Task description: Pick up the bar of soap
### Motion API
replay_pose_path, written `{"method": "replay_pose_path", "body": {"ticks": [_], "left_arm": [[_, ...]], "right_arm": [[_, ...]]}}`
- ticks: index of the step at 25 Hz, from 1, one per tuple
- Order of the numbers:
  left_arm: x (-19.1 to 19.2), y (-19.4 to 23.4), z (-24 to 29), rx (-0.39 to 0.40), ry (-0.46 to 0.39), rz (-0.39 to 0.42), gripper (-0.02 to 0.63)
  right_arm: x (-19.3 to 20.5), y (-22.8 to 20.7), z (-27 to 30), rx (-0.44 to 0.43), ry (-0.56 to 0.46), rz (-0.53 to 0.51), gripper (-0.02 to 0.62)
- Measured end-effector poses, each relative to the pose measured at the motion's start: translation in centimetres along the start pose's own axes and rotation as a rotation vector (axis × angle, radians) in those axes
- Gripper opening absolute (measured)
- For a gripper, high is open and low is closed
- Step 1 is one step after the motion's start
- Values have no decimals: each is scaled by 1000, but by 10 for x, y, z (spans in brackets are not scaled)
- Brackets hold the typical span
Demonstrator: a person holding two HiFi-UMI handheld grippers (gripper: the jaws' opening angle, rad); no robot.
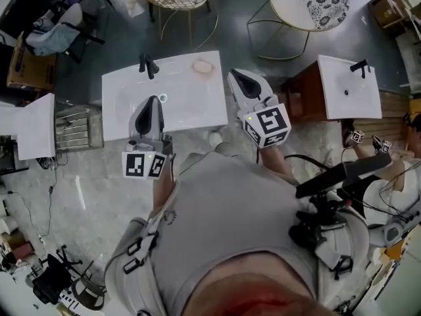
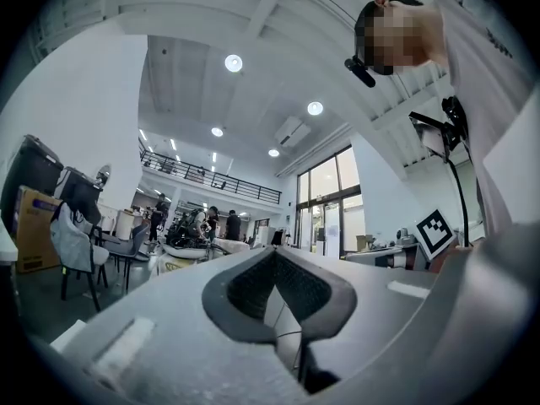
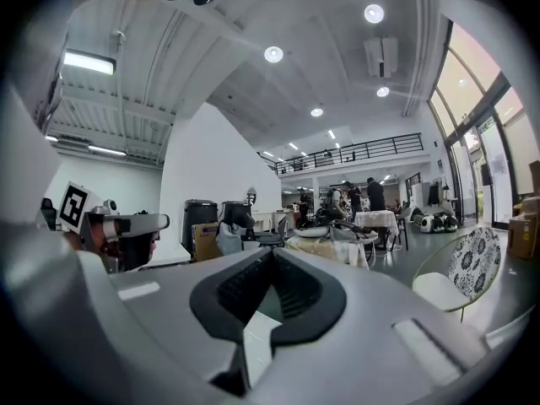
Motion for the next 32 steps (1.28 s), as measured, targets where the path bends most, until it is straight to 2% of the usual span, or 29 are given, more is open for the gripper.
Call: {"method": "replay_pose_path", "body": {"ticks": [5,11,15,23,32], "left_arm": [[-4,-3,24,-12,15,14,-2],[0,5,35,-13,9,13,-2],[9,6,37,22,24,-8,-2],[17,24,60,61,24,-47,-2],[2,3,75,158,-23,-47,-2]], "right_arm": [[0,-27,14,-4,-7,7,0],[-2,-16,35,-45,-21,-6,1],[-1,-1,40,-58,-7,-14,0],[-3,0,52,-14,28,-44,0],[-31,-20,46,83,-45,-87,2]]}}
Point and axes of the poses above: the fingertips, and each gripper's own axes: z forward along the fingers, y to its left, x out of its underside, the point moved 2 cm from there along -z, backward along the fingers, and after that the axes turned 6 degrees about -x, right-handed, at the moved point
